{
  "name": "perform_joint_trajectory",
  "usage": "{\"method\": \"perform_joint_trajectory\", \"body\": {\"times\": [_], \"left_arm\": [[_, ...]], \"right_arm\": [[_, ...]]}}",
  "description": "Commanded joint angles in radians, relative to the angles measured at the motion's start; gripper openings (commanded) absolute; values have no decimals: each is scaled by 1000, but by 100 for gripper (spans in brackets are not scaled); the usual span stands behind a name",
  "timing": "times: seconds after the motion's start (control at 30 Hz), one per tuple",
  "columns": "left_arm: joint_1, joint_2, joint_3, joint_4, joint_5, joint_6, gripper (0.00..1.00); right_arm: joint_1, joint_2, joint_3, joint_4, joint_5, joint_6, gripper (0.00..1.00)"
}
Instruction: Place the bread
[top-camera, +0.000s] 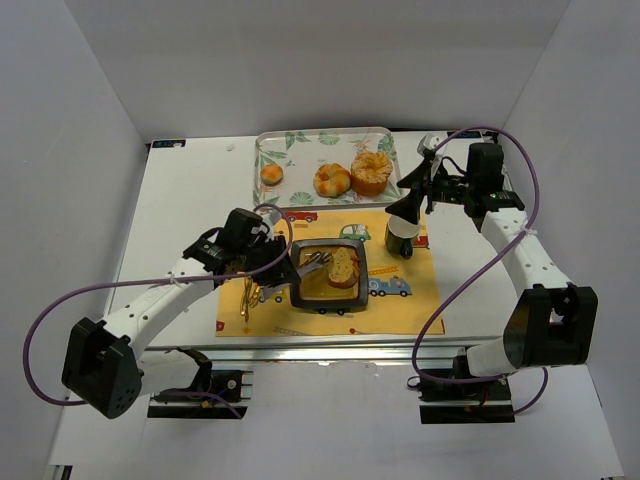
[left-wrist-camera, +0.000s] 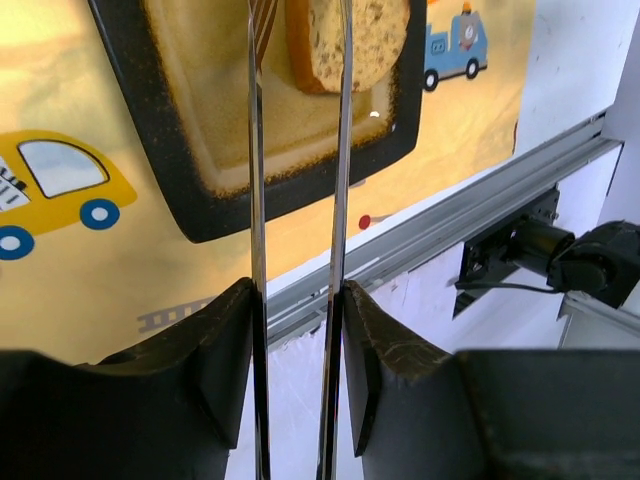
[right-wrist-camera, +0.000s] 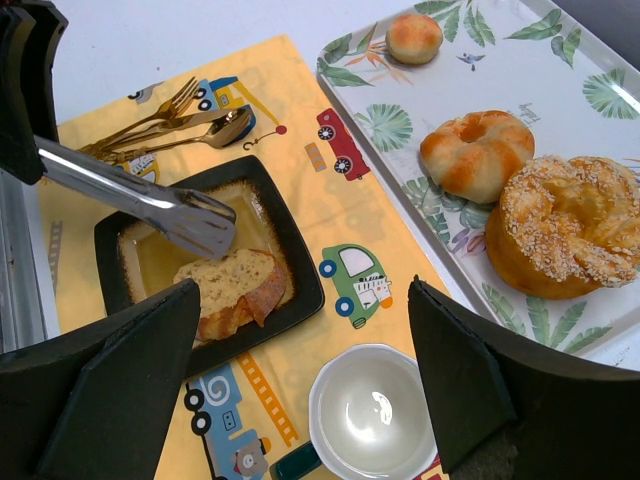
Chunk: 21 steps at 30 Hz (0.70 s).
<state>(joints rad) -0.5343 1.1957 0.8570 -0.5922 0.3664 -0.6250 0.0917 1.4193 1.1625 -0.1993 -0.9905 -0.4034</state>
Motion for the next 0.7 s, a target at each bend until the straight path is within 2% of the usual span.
{"method": "perform_joint_trajectory", "body": {"times": [0.0,0.17,0.3,0.47,0.5,0.6,0.67], "left_arm": [[-6,-42,85,-17,-50,7,48],[-4,8,236,-3,-96,-10,45],[2,102,333,84,-86,-42,43],[23,351,476,224,-92,-114,43],[30,393,543,235,-93,-133,43],[31,559,678,197,-121,-128,44],[31,667,827,125,-152,-90,45]], "right_arm": [[-3,-28,22,12,-16,-3,88],[-3,-28,19,12,-17,-8,89],[-4,-29,19,21,-14,-6,89],[-6,-36,8,72,13,46,89],[-6,-45,3,81,19,60,89],[-12,-57,-6,101,36,75,89],[-21,-66,-14,109,41,78,89]]}}
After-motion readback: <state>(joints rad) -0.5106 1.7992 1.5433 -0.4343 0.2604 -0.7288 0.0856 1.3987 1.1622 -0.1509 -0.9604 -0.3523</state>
